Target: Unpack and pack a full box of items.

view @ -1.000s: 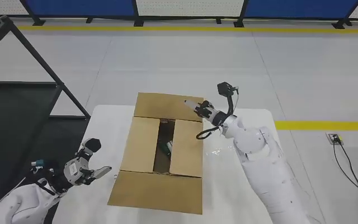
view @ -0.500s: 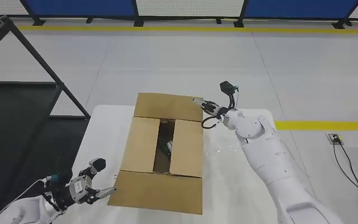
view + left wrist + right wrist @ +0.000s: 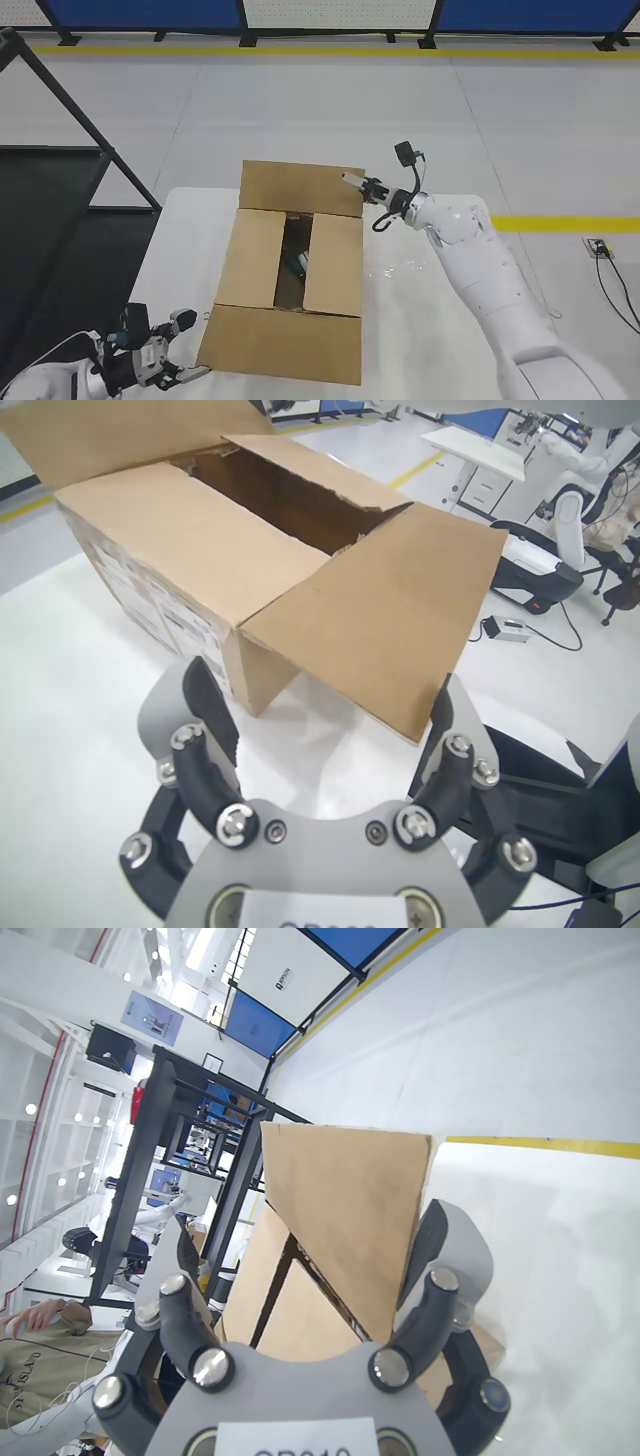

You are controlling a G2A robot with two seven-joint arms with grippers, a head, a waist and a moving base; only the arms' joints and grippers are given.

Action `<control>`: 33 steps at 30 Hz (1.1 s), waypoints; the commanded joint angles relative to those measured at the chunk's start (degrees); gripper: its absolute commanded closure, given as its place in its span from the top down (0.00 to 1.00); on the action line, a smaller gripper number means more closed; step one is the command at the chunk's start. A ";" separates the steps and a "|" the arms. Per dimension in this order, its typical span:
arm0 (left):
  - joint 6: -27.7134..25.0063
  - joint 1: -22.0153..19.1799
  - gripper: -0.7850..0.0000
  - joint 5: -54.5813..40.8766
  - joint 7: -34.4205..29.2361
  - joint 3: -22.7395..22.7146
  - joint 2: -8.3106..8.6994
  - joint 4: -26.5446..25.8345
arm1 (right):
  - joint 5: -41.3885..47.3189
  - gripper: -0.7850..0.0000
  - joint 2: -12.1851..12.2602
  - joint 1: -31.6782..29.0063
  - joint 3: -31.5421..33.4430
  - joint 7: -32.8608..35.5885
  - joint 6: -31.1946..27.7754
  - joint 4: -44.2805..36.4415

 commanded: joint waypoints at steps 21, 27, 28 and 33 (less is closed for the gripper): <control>0.11 -2.84 1.00 5.62 15.21 5.48 6.70 3.95 | 4.36 1.00 3.17 -9.10 2.22 10.48 -3.51 -23.54; 0.00 -5.23 1.00 9.70 11.19 8.76 6.30 3.28 | 0.97 1.00 4.17 -13.51 2.42 9.73 1.88 -32.88; 0.00 -5.57 1.00 9.56 11.54 9.07 6.25 3.48 | 0.50 1.00 4.27 -14.01 2.32 9.51 2.68 -33.94; 0.00 -7.17 1.00 10.06 11.77 10.62 6.04 4.00 | 0.60 1.00 4.70 -15.51 2.19 9.45 4.50 -36.64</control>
